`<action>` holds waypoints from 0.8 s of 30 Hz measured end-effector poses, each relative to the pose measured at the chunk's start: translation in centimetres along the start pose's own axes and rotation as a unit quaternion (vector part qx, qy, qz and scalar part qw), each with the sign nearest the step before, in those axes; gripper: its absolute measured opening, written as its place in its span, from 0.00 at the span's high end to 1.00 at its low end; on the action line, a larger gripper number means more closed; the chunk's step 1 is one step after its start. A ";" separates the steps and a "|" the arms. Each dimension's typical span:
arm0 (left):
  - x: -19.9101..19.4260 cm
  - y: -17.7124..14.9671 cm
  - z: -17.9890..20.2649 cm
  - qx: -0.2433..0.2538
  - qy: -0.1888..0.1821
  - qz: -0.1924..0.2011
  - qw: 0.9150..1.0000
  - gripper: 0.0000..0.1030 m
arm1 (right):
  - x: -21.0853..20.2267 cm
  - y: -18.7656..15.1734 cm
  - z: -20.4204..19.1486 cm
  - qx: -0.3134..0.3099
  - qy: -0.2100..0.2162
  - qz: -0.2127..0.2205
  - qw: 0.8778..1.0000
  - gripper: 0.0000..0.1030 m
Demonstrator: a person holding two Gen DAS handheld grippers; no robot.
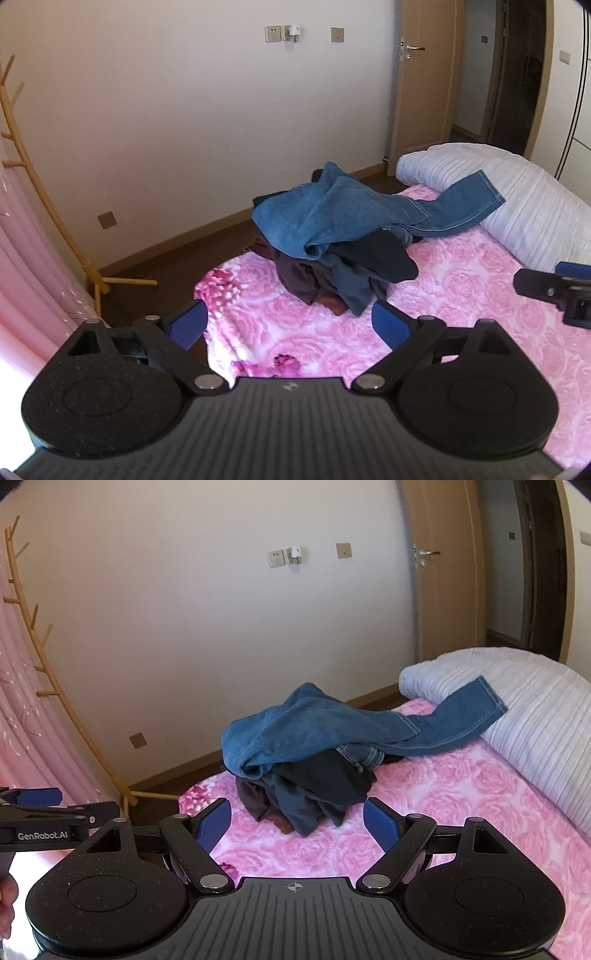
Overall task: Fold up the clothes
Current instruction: 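Approach the pile of blue jeans with both grippers open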
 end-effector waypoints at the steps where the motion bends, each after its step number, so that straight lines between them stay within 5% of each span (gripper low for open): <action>1: 0.1 0.1 0.0 0.001 0.002 0.001 1.000 0.09 | 0.1 0.0 -0.1 0.001 0.002 0.000 1.000 0.21; 8: -0.4 -1.8 2.3 0.032 0.030 0.044 0.998 0.09 | 0.4 -0.6 -0.4 0.004 0.013 0.007 1.000 0.21; 13: 1.6 -1.6 0.2 0.003 -0.010 0.002 1.000 0.09 | 1.5 0.0 -0.3 0.000 0.013 -0.013 1.000 0.21; 24: 0.9 -1.6 1.5 0.005 -0.013 -0.012 1.000 0.09 | 1.9 -0.4 0.3 -0.002 0.016 -0.023 1.000 0.21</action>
Point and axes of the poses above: each gripper's, at about its wrist camera, not at the fingertips, and x roughly the way its jaws point, z to its right, y to its top, the point moved 7 cm from there along x, roughly the way its jaws point, and after that the axes turned 8 degrees about -x, right-handed, at the moved point
